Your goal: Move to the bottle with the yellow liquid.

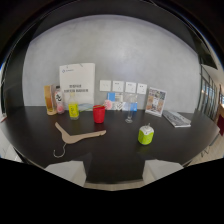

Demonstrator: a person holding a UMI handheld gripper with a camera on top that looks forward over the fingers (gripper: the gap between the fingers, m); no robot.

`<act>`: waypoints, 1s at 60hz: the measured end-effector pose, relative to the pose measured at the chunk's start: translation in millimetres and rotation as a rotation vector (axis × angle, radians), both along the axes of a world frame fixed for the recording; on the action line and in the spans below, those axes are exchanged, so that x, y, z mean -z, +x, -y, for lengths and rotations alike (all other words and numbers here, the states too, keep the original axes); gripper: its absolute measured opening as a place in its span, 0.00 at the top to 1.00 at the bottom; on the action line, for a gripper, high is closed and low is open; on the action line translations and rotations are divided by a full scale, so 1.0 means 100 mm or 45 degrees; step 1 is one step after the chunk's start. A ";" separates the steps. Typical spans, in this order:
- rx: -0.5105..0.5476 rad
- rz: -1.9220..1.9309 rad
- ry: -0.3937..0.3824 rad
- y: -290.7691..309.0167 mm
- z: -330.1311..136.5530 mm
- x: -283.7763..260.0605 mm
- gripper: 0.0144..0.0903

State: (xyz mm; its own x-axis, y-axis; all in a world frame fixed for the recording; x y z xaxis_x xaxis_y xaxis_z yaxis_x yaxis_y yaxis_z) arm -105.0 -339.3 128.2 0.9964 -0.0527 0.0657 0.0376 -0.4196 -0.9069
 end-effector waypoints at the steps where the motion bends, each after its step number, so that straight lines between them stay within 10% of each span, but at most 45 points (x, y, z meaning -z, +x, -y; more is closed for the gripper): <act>1: 0.002 0.000 -0.004 0.00 0.00 0.01 0.06; 31: -0.061 -0.089 -0.056 -1.36 0.24 0.20 0.06; 60: -0.137 -0.024 0.038 -2.39 -1.52 0.05 0.07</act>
